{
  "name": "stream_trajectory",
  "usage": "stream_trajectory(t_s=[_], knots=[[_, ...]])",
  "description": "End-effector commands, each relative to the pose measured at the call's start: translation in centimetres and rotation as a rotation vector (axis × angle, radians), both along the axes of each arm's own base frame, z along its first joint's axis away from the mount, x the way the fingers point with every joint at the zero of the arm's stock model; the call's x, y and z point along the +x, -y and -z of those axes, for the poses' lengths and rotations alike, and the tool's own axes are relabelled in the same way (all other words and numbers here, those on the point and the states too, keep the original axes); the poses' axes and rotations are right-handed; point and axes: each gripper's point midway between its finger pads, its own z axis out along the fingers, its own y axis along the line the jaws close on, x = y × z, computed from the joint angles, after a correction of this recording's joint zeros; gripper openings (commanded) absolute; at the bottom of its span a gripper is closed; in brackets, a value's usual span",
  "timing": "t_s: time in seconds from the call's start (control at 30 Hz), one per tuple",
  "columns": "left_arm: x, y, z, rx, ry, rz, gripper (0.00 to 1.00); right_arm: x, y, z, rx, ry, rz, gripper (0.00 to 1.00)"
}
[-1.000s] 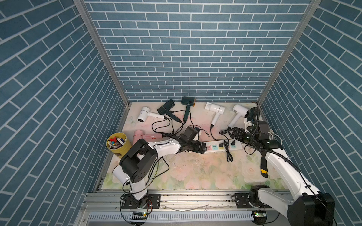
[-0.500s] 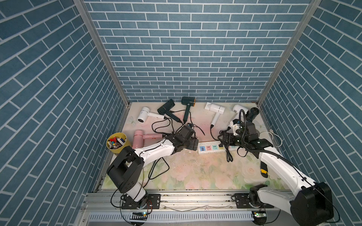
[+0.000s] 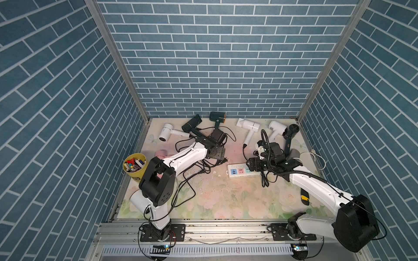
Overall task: Charge the blow dryers
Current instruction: Adjust the charging cable at the center of the board.
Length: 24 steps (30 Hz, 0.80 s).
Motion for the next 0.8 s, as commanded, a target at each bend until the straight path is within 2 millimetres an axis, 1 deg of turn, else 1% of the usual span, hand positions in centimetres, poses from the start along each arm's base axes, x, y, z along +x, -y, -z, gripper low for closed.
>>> stream_trajectory(t_s=[0.0, 0.13, 0.37, 0.53, 0.67, 0.77], knots=[[-0.4, -0.5, 1.8, 0.061, -0.127, 0.004, 0.85, 0.5, 0.2, -0.8, 0.003, 0.042, 0.024, 0.83], [0.5, 2.0, 3.3, 0.012, -0.2, 0.033, 0.81, 0.4, -0.2, -0.3, 0.013, 0.015, 0.013, 0.78], [1.3, 3.4, 5.3, 0.004, -0.26, 0.025, 0.69, 0.3, -0.4, 0.2, 0.014, -0.007, 0.008, 0.72], [1.3, 2.7, 7.1, 0.052, -0.277, 0.005, 0.66, 0.3, -0.4, 0.2, 0.014, -0.009, 0.006, 0.7], [0.7, 1.9, 8.2, 0.076, -0.285, 0.0, 0.66, 0.3, -0.5, 0.3, 0.013, -0.013, 0.007, 0.7], [0.1, 1.7, 8.8, 0.069, -0.292, 0.002, 0.66, 0.3, -0.5, 0.4, 0.011, -0.016, 0.006, 0.7]])
